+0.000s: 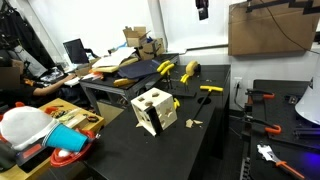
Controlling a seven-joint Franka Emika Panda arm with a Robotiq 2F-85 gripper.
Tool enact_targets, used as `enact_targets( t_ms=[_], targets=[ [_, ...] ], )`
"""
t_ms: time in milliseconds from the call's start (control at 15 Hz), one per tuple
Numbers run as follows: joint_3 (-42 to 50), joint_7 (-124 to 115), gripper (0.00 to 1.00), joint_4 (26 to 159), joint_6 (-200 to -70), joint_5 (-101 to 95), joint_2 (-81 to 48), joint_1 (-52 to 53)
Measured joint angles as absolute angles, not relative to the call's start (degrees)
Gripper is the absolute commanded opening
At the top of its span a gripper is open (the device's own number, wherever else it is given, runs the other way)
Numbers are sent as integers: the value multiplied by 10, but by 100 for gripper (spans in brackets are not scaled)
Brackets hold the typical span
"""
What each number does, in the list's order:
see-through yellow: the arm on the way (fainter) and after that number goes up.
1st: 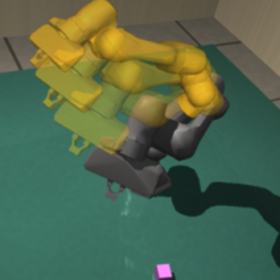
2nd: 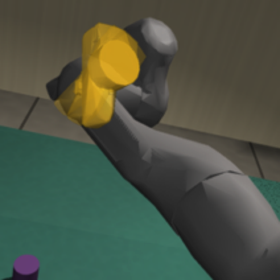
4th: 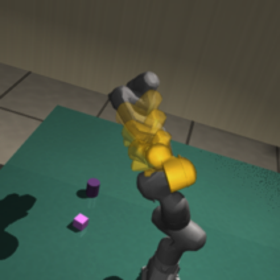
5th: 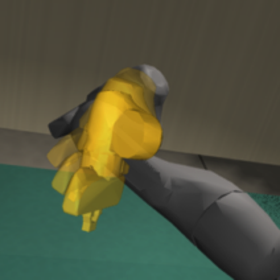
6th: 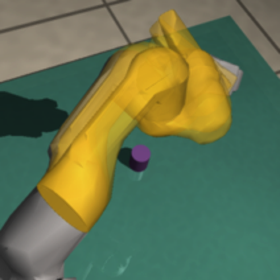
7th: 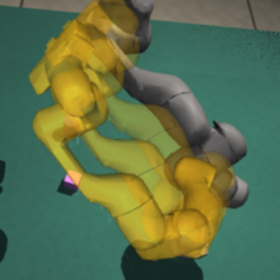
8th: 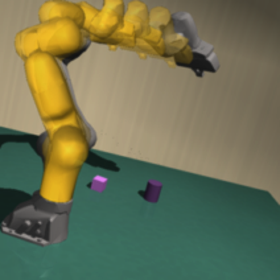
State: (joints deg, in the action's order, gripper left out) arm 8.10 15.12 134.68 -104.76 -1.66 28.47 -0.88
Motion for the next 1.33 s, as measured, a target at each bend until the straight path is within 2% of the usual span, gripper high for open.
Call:
enact_targets(
  t_ms=[1000, 1333],
  targets=[
    [18, -28, 100, 1322, -1048, 64, 145, -3],
    [0, -124, 100, 1312, -1094, 65, 69, -2]
  ],
)
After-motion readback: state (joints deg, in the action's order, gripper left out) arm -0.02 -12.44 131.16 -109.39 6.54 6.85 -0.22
